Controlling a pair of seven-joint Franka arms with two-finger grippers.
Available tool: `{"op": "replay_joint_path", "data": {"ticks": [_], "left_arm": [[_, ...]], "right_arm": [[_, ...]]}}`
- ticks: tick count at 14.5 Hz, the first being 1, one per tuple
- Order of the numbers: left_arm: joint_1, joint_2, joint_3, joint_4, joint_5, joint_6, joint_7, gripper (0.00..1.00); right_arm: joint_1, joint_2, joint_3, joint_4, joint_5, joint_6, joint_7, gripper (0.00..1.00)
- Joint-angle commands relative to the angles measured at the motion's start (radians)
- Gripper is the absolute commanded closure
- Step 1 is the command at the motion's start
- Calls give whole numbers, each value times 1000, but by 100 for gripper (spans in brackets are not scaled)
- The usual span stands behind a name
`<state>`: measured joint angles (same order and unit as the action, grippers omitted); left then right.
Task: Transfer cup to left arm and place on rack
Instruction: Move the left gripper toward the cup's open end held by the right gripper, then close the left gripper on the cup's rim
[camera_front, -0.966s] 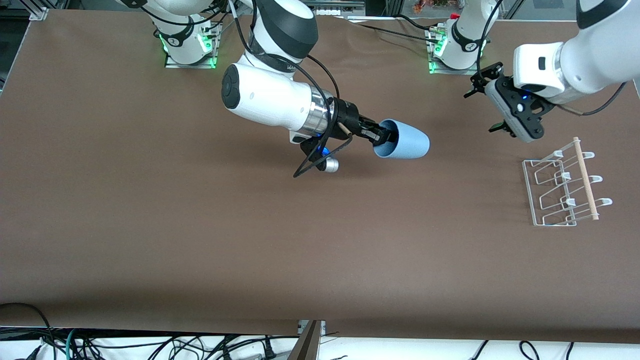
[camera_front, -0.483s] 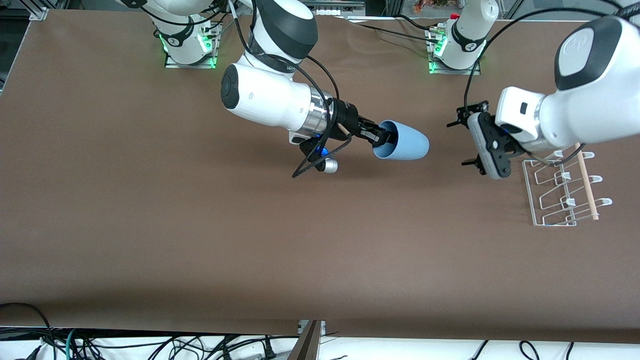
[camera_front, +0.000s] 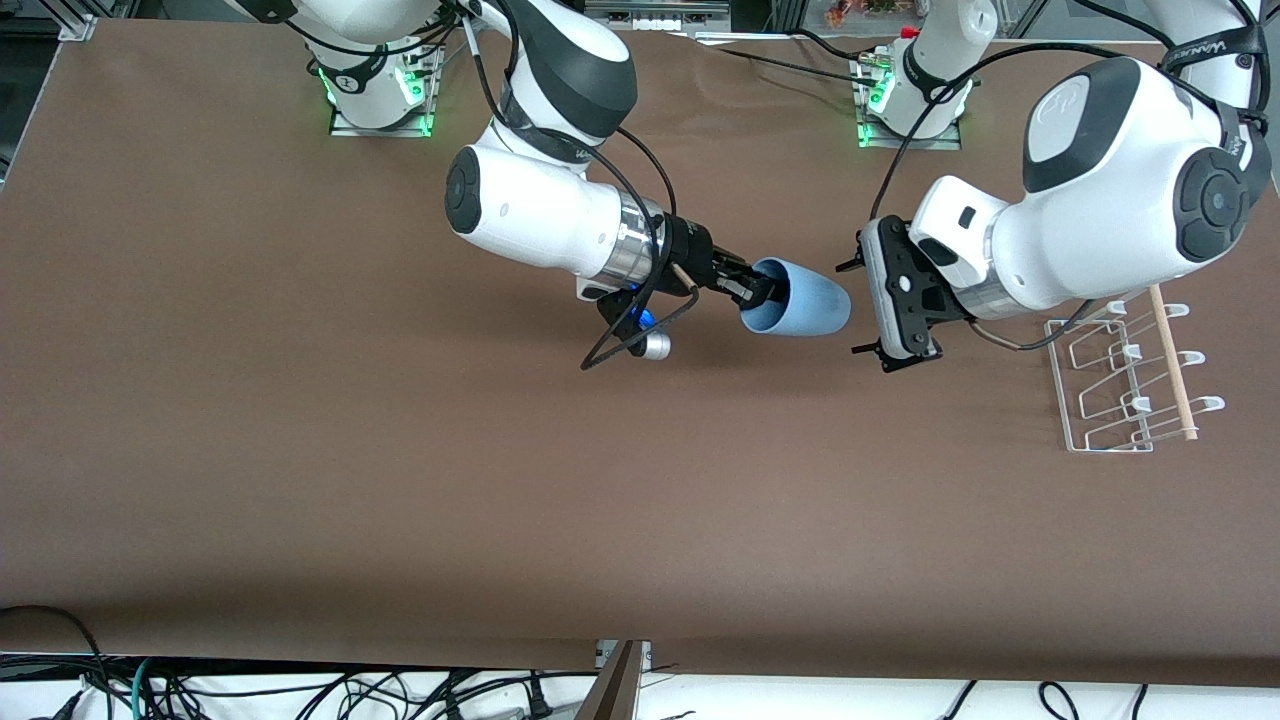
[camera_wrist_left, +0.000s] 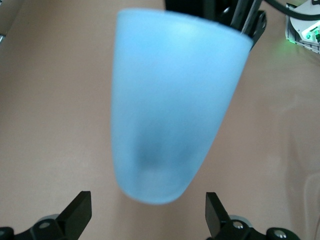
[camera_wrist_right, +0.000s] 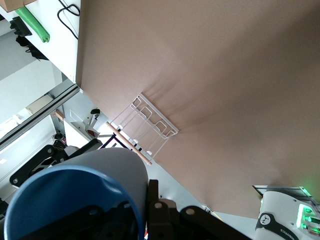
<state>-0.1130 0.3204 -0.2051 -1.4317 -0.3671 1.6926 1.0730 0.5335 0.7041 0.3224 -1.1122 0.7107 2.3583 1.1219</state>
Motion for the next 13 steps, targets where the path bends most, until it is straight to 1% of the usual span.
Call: {"op": "replay_joint_path", "data": {"ticks": [1, 3, 5, 6, 7, 8, 9, 13], "left_arm": [[-31, 22, -4, 27, -13, 47, 36, 0], [-42, 38, -10, 25, -22, 120, 36, 0], [-71, 49, -10, 25, -23, 131, 41, 0], [-86, 58, -10, 25, -23, 147, 74, 20], [-94, 60, -10, 23, -29, 163, 88, 65], [-94, 59, -10, 22, -30, 165, 85, 87], [-91, 58, -10, 20, -32, 161, 88, 93], [-88, 55, -10, 19, -32, 148, 85, 94]], "right_arm": [[14, 11, -2, 17, -11, 32, 4, 100], [19, 14, -2, 17, -13, 45, 4, 100], [19, 17, -2, 17, -13, 45, 4, 100], [19, 17, -2, 17, -13, 47, 4, 100], [19, 17, -2, 17, -13, 47, 4, 100], [19, 17, -2, 17, -13, 47, 4, 100], [19, 17, -2, 17, -13, 47, 4, 100], [19, 17, 0, 17, -13, 47, 2, 100]]}}
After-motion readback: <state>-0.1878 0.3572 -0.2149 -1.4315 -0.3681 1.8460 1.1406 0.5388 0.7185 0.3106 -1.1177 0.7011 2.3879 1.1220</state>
